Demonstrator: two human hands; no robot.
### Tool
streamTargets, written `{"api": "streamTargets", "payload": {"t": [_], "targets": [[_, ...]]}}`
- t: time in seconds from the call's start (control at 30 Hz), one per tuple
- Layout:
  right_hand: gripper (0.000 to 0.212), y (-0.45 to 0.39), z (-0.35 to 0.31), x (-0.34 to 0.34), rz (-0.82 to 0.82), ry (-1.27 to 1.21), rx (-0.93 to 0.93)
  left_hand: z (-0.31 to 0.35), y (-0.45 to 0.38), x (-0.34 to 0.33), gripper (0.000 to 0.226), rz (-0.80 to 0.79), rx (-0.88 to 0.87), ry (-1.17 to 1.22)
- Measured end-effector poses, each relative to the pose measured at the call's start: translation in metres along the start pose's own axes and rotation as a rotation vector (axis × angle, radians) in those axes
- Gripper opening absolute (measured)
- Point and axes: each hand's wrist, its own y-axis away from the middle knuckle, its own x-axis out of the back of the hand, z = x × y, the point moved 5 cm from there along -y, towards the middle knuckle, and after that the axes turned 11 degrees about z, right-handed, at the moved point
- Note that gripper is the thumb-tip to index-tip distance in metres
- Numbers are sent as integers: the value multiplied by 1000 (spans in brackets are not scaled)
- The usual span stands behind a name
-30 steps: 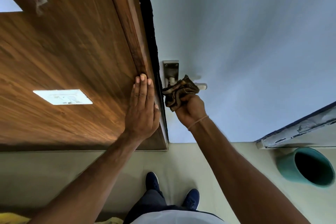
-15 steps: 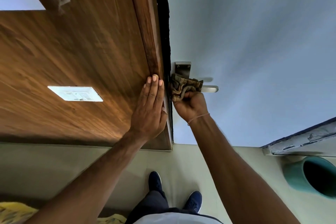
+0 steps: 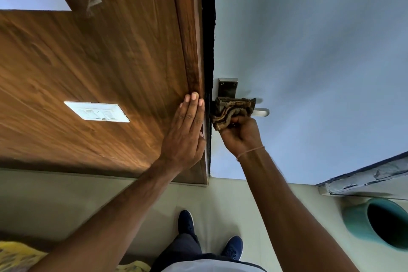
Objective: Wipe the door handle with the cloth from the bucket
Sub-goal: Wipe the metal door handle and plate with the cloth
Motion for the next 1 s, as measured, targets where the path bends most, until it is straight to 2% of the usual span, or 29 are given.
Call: {"api": "streamTargets", "payload": {"t": [0.1, 0.27, 0.37, 0.53, 0.63, 0.77, 0.87, 0.93, 1.0], "targets": [[39, 9, -19, 17, 90, 151, 217, 1, 0, -1, 79, 11, 8, 0], [13, 22, -43, 35, 417, 524, 677, 2, 0, -2, 82, 20, 20, -6], [20, 35, -48, 38, 588, 717, 919, 1, 0, -1, 81, 27, 15, -8], [14, 44, -51, 41, 468, 954, 1279, 1, 1, -2, 81, 26, 13, 0], [15, 43, -62, 44, 468, 973, 1271, 2, 1, -4, 80, 29, 24, -1], [28, 34, -77, 54, 530, 771, 1019, 5, 0, -6, 80, 36, 32, 6], [40, 20, -84, 55, 383, 650, 875, 6, 0, -7, 77, 47, 37, 7], [44, 21, -86, 52, 352, 685, 900, 6, 0, -8, 74, 50, 40, 7], [36, 30, -89, 48, 376, 790, 1046, 5, 1, -9, 73, 44, 40, 8]]}}
